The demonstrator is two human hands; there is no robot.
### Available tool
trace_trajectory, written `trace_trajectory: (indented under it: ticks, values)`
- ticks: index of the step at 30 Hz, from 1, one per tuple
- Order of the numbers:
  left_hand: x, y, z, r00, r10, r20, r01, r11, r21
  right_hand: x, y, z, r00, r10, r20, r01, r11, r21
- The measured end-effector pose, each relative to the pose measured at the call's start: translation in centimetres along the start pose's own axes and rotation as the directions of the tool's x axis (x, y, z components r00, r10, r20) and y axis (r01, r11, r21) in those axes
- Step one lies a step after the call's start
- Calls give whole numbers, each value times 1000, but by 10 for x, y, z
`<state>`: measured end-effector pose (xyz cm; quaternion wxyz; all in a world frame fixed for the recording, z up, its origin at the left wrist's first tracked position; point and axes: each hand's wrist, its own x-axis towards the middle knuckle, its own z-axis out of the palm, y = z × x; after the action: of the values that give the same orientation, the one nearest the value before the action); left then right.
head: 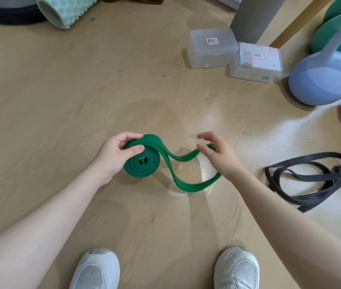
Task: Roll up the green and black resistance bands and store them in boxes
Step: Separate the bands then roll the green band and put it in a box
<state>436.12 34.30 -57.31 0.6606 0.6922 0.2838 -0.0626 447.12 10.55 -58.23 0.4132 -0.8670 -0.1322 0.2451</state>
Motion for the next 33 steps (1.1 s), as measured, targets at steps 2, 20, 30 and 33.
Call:
trace_trajectory:
  ticks: [2, 20, 30, 33]
  values:
    - [-2, 4, 2, 997, 35, 65, -38, 998, 50, 3, -33, 11, 972, -187, 140, 193, 981, -23]
    - [-2, 29, -1, 963, 128, 238, -179, 962, 205, 10, -58, 21, 924, -279, 263, 296, 955, -25]
    - [-4, 35, -3, 970, 91, 223, -205, 799, 565, 14, -62, 28, 843, -364, 396, 532, 680, -505]
    - [-4, 31, -6, 979, 49, 196, -126, 905, 405, 11, -59, 35, 879, -310, 363, 442, 816, -373]
